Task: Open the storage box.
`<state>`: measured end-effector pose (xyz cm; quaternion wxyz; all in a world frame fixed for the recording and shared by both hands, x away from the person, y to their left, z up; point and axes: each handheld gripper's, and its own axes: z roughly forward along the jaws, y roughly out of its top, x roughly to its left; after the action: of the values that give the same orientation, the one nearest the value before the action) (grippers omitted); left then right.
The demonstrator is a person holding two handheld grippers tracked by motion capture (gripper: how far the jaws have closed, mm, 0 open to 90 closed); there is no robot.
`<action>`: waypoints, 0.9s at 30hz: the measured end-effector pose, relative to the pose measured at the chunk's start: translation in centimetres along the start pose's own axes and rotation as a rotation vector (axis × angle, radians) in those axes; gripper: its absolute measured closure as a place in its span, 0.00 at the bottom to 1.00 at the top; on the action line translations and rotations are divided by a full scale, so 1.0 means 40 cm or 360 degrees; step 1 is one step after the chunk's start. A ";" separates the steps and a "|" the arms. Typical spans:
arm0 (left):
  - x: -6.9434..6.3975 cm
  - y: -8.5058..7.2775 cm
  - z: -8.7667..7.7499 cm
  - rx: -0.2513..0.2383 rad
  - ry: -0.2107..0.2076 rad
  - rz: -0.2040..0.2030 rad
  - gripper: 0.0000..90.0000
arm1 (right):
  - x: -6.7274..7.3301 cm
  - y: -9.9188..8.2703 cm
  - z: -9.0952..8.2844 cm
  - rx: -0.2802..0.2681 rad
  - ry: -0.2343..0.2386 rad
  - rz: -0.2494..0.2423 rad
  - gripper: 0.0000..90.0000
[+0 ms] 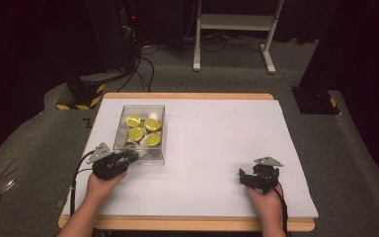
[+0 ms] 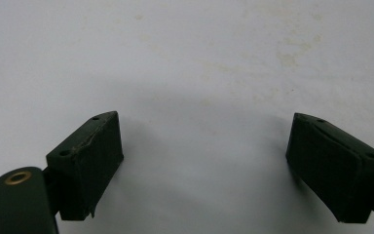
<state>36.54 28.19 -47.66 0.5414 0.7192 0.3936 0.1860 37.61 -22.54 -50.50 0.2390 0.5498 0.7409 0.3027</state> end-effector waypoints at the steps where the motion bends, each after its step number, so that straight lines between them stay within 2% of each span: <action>1: 0.000 0.000 0.000 -0.0003 0.0000 -0.0001 0.76 | 0.000 0.000 0.000 0.0000 0.0000 0.0000 0.15; 15: 0.000 -0.003 -0.006 -0.0010 0.0005 -0.0001 0.78 | 0.000 0.000 0.000 -0.0004 -0.0005 -0.0005 0.15; 27: 0.007 -0.007 -0.010 -0.0026 -0.0023 -0.0003 0.80 | 0.000 0.000 0.000 -0.0002 -0.0002 -0.0005 0.15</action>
<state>36.34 28.68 -47.80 0.5502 0.7158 0.3889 0.1834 37.59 -22.54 -50.51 0.2403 0.5487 0.7414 0.3025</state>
